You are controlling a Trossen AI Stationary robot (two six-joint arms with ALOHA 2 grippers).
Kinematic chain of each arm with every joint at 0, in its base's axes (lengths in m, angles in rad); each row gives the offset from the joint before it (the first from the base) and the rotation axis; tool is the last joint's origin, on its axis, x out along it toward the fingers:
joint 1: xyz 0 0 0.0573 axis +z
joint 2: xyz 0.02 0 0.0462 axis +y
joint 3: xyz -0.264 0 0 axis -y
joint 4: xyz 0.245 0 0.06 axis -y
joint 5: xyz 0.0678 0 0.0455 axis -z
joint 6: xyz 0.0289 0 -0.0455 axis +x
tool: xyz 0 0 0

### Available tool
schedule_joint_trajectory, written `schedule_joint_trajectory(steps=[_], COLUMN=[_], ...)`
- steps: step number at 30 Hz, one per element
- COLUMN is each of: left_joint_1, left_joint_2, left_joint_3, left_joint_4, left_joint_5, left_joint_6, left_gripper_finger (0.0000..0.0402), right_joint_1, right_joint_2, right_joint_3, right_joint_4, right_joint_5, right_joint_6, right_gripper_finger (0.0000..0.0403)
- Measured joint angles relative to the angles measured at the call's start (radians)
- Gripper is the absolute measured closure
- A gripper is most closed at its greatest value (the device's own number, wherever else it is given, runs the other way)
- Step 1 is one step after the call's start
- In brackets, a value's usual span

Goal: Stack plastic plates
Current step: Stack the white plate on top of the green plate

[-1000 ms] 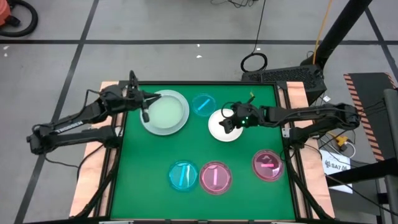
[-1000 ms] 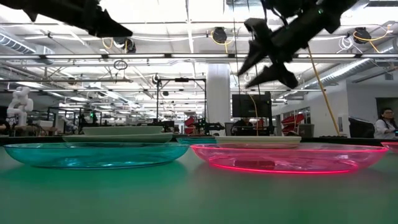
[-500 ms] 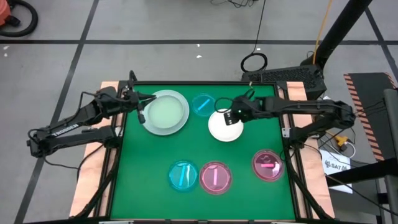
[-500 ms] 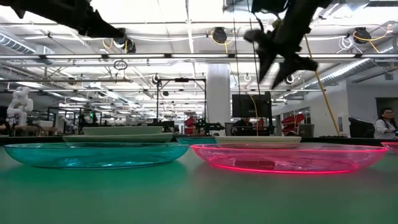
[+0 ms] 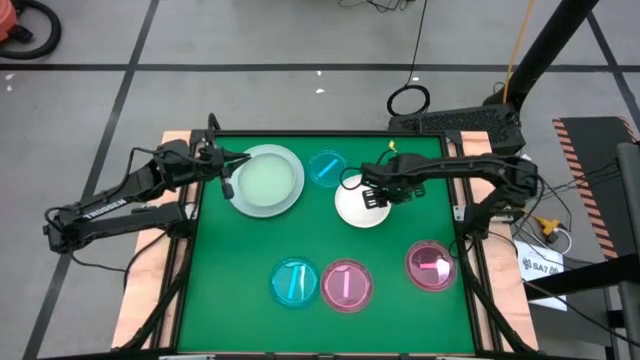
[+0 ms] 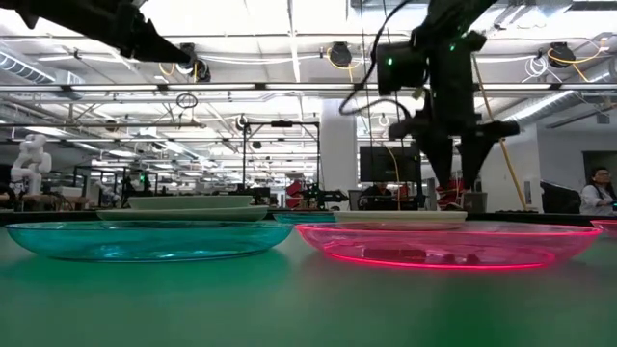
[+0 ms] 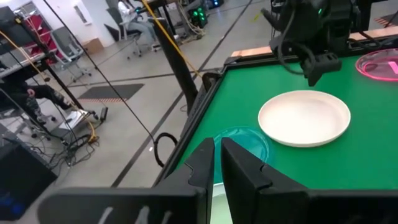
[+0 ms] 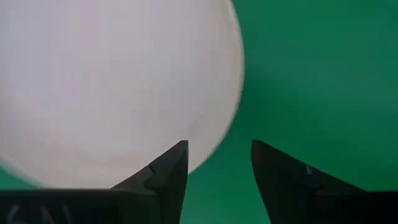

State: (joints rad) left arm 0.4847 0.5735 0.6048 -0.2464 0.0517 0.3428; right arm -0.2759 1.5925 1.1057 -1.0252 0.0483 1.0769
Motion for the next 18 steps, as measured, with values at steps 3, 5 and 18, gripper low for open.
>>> schedule_joint_trajectory(steps=[3,5,18], left_joint_1=[0.0,0.0,0.0], left_joint_2=[0.0,0.0,0.0], left_joint_3=[0.0,0.0,0.0], left_joint_4=[-0.004,-0.006,-0.009], left_joint_5=[0.0,0.0,0.0], left_joint_6=[0.003,0.003,0.002], left_gripper_finger=[0.0364,0.0364,0.0364], right_joint_1=[-0.015,-0.028,-0.09], right_joint_2=[0.036,0.048,0.094], right_joint_3=[0.0,0.0,0.0], right_joint_4=[0.004,0.009,0.097], right_joint_5=[0.0,0.0,0.008], right_joint_6=[-0.04,-0.048,-0.138], right_gripper_finger=[0.0234,0.0234,0.0235])
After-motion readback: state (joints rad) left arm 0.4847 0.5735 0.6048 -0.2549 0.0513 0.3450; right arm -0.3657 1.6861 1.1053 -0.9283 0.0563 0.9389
